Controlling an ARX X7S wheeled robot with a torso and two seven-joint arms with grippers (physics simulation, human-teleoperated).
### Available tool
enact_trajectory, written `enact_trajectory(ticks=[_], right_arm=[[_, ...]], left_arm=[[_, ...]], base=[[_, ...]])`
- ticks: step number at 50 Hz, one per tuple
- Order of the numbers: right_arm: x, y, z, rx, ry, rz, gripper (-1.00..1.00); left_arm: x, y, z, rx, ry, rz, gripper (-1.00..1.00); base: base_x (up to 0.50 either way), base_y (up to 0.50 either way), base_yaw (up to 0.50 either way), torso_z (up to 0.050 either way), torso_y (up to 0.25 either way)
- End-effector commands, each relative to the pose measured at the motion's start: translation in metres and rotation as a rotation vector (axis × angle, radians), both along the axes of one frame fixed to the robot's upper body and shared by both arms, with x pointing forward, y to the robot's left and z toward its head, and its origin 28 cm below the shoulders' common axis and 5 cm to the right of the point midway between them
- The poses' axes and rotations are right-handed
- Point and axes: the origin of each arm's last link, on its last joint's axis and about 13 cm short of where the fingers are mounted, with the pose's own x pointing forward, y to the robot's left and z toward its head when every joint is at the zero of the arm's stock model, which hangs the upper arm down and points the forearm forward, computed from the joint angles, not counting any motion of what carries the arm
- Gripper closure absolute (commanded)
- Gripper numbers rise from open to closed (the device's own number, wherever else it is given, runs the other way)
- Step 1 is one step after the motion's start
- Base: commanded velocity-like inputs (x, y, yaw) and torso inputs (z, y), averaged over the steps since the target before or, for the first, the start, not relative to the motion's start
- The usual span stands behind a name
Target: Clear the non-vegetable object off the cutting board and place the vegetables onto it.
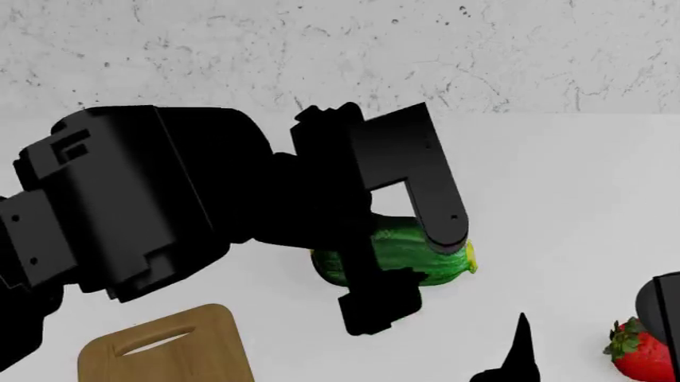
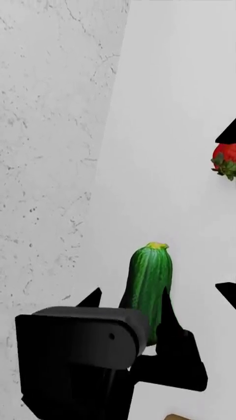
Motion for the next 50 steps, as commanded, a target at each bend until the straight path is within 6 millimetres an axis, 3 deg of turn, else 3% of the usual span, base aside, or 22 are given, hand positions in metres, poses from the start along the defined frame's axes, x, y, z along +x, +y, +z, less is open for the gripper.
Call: enact_trajectory(ticks=[1, 39, 40, 50], right_arm=[[0.002, 0.002, 0.003, 0.01, -0.038, 0.032, -1.0], [0.001, 0.008, 0.01, 0.019, -0.037, 0.023, -1.0], [0.001, 0.008, 0.011, 0.019, -0.037, 0.024, -1.0], [-0.002, 0.007, 0.012, 0.018, -0.046, 0.025, -1.0]], left_arm=[[-0.003, -0.008, -0.014, 0.006, 0.041, -0.033, -1.0], [0.014, 0.002, -0.04, 0.077, 0.051, 0.049, -1.0], [0.015, 0.002, -0.038, 0.074, 0.033, 0.057, 1.0], [0.013, 0.001, -0.019, 0.061, -0.009, 0.062, 1.0]], base=[[0.0, 0.0, 0.0, 0.0, 0.0], [0.0, 0.0, 0.0, 0.0, 0.0], [0.0, 0.0, 0.0, 0.0, 0.0], [0.0, 0.0, 0.0, 0.0, 0.0]])
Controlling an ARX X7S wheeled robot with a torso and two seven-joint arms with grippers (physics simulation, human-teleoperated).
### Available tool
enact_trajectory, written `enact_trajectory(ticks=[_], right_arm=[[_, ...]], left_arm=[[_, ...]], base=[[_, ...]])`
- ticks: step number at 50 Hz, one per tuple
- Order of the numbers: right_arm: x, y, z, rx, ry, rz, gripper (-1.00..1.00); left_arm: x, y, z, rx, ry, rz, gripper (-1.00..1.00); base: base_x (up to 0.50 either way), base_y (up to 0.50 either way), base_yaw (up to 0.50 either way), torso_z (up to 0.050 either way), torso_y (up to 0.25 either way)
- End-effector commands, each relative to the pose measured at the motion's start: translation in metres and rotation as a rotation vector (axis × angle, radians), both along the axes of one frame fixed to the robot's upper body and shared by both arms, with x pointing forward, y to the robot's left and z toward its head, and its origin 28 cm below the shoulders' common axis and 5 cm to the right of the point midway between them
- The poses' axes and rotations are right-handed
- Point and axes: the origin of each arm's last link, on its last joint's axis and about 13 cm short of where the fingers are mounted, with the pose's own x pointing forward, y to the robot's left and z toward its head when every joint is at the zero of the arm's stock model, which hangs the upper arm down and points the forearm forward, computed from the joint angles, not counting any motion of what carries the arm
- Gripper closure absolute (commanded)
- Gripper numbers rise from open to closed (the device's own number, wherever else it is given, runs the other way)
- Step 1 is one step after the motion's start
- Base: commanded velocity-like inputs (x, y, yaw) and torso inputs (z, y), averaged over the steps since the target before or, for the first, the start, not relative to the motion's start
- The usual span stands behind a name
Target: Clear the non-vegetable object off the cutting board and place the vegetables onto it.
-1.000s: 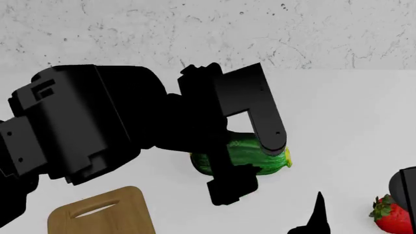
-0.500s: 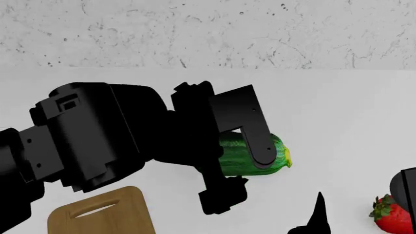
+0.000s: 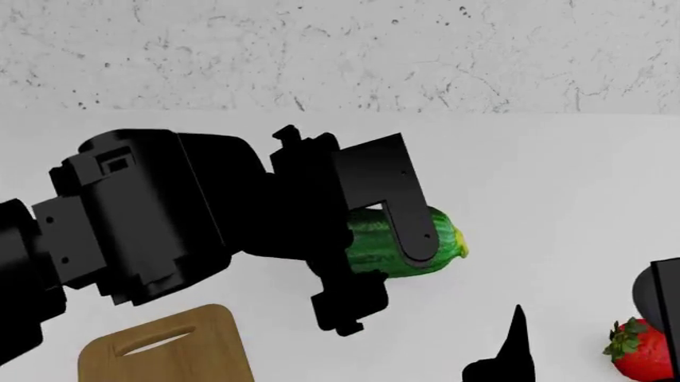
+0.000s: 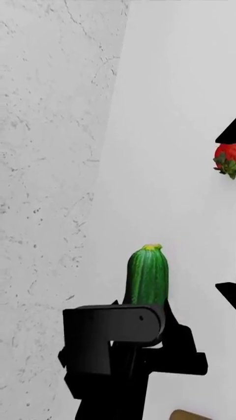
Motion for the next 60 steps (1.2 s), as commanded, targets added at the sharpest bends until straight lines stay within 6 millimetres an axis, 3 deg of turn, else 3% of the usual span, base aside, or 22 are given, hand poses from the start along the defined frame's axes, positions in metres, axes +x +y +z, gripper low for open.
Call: enact_trajectory(ticks=[1, 13, 21, 39, 60], right_arm=[[-0.001, 0.002, 0.005, 0.01, -0.048, 0.033, -1.0], [-0.006, 0.0, 0.003, 0.006, -0.065, 0.046, -1.0], [-0.009, 0.0, 0.007, -0.004, -0.076, 0.045, -1.0], [-0.009, 0.003, 0.009, -0.002, -0.089, 0.053, -1.0], [-0.01, 0.002, 0.009, -0.001, -0.102, 0.058, -1.0]], left_arm=[[-0.004, -0.009, 0.012, -0.035, 0.005, -0.021, 1.0], [-0.018, 0.001, 0.039, -0.06, -0.034, -0.015, 1.0], [-0.029, 0.012, 0.047, -0.034, -0.052, 0.014, 1.0], [-0.059, 0.056, 0.082, -0.032, -0.121, 0.066, 1.0], [-0.098, 0.098, 0.1, -0.033, -0.148, 0.144, 1.0]], base=[[0.0, 0.0, 0.0, 0.0, 0.0], [0.0, 0.0, 0.0, 0.0, 0.0], [0.0, 0.0, 0.0, 0.0, 0.0], [0.0, 0.0, 0.0, 0.0, 0.001], [0.0, 0.0, 0.0, 0.0, 0.0]])
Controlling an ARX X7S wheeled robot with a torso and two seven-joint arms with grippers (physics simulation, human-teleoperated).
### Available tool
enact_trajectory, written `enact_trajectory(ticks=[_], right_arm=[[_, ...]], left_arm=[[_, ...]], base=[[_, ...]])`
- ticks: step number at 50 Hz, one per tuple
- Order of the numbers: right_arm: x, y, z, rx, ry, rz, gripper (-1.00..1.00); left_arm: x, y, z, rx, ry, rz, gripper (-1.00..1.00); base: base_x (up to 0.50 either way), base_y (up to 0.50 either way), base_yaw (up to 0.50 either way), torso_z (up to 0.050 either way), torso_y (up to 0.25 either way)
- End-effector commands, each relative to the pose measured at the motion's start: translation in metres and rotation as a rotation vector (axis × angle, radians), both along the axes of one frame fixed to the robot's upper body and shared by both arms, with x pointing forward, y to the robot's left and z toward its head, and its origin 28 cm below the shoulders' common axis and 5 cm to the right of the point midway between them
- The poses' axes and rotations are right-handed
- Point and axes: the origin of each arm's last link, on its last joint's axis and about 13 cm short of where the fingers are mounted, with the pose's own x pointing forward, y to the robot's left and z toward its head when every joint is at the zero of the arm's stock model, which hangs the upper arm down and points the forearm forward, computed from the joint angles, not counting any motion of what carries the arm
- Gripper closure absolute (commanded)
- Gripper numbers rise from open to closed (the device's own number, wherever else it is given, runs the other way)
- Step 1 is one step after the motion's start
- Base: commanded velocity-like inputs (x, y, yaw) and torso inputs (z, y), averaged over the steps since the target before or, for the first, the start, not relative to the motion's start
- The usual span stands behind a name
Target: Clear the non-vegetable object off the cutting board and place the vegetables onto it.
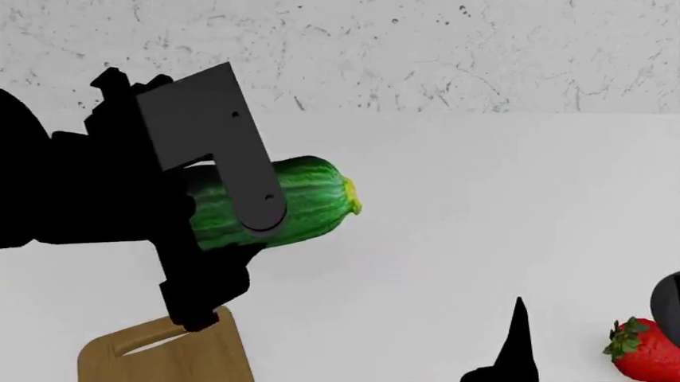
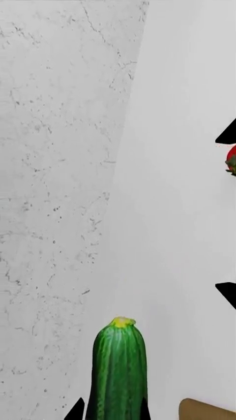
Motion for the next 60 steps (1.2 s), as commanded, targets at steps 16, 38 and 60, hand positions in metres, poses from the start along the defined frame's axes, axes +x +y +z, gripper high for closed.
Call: enact_trajectory(ticks=[16, 38, 60], right_arm=[[0.003, 0.002, 0.004, 0.015, -0.052, 0.046, -1.0], [0.006, 0.001, -0.004, 0.027, -0.052, 0.054, -1.0], [0.002, -0.001, -0.007, 0.022, -0.04, 0.038, -1.0]], left_arm=[[-0.042, 0.045, 0.038, 0.041, -0.045, 0.099, 1.0], [-0.061, 0.065, 0.022, 0.037, 0.006, 0.176, 1.0], [-0.064, 0.059, -0.006, 0.015, 0.086, 0.159, 1.0]], base=[[0.0, 0.0, 0.0, 0.0, 0.001], [0.0, 0.0, 0.0, 0.0, 0.0], [0.0, 0.0, 0.0, 0.0, 0.001]])
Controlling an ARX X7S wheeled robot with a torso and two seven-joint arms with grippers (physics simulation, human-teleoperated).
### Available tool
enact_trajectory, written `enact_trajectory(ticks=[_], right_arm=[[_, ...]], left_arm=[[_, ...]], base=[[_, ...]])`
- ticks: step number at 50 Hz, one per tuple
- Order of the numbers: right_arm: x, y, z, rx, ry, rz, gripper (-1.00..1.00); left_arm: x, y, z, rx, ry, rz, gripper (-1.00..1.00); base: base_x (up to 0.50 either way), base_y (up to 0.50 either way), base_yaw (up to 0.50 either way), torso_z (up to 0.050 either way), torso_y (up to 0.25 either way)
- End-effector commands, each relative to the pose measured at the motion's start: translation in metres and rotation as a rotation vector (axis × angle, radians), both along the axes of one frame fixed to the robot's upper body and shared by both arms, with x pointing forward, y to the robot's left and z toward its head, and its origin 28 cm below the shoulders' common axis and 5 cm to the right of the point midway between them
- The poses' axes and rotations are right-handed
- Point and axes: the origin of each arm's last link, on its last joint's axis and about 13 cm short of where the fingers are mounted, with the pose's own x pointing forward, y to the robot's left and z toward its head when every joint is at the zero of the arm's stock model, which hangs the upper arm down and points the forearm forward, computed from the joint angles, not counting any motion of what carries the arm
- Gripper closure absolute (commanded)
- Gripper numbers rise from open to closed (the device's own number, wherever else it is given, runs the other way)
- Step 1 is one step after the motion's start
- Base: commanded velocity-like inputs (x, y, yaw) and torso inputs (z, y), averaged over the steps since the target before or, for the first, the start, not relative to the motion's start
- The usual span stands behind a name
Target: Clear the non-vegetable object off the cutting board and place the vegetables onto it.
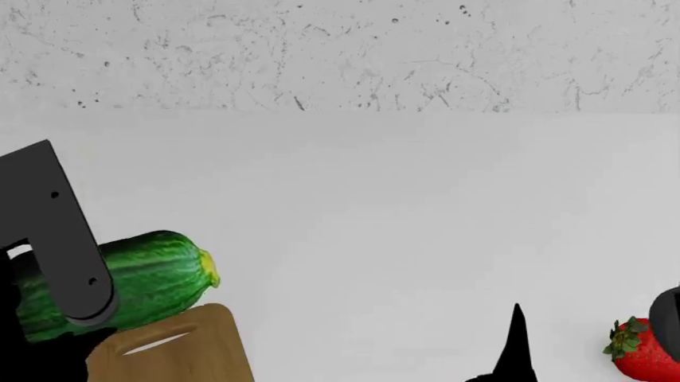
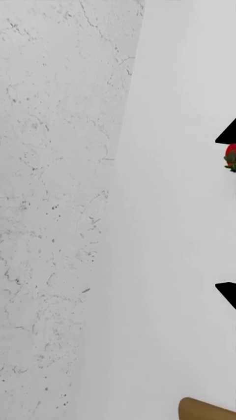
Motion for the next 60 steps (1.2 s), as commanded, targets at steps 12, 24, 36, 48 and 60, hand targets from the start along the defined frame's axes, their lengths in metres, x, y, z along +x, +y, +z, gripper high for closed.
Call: enact_trajectory(ticks=[12, 24, 36, 48, 60], right_arm=[[0.001, 0.001, -0.003, 0.014, -0.024, 0.031, -1.0], [-0.001, -0.001, -0.004, 0.016, -0.025, 0.023, -1.0], [-0.004, -0.002, -0.004, 0.016, -0.028, 0.017, -1.0], [-0.005, -0.002, -0.003, 0.017, -0.031, 0.01, -1.0], [-0.005, -0.002, -0.001, 0.014, -0.04, 0.014, -1.0]], left_arm=[[-0.001, -0.008, -0.014, -0.053, 0.015, -0.02, 1.0], [0.002, -0.005, -0.035, -0.043, 0.051, 0.002, 1.0], [0.001, -0.005, -0.047, -0.039, 0.077, 0.008, 1.0], [-0.005, -0.007, -0.048, -0.034, 0.086, -0.008, -1.0], [-0.017, -0.007, -0.024, -0.045, 0.039, -0.031, -1.0]], base=[[0.0, 0.0, 0.0, 0.0, 0.001], [0.0, 0.0, 0.0, 0.0, 0.001], [0.0, 0.0, 0.0, 0.0, 0.001], [0.0, 0.0, 0.0, 0.0, 0.0], [0.0, 0.0, 0.0, 0.0, 0.0]])
